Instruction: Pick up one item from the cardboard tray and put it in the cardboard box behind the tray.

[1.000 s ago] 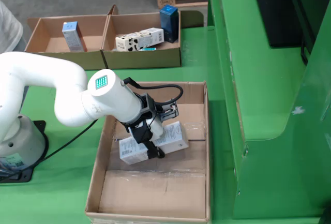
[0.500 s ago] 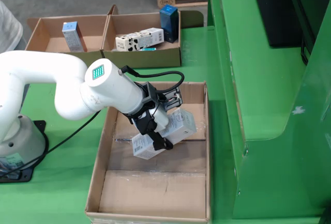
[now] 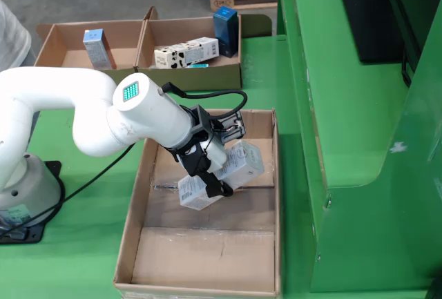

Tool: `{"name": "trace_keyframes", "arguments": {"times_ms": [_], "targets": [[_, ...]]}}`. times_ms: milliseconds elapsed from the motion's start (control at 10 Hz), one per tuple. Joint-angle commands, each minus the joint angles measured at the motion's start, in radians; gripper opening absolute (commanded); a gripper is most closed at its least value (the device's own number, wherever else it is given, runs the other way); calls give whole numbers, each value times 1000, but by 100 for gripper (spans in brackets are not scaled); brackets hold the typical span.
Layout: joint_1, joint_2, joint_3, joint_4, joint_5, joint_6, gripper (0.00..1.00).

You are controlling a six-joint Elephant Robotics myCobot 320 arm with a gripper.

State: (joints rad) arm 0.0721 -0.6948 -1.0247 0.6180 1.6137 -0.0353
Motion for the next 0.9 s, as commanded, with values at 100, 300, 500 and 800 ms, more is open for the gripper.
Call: {"name": "trace_keyframes", "arguments": {"times_ms": [100, 300, 500, 800], "targets": [[5, 30, 87, -22, -5, -9, 0], [2, 30, 148, -72, -3, -7, 0], [12, 32, 204, -116, -17, -1, 0], [14, 40, 251, -154, -21, 3, 0]]}}
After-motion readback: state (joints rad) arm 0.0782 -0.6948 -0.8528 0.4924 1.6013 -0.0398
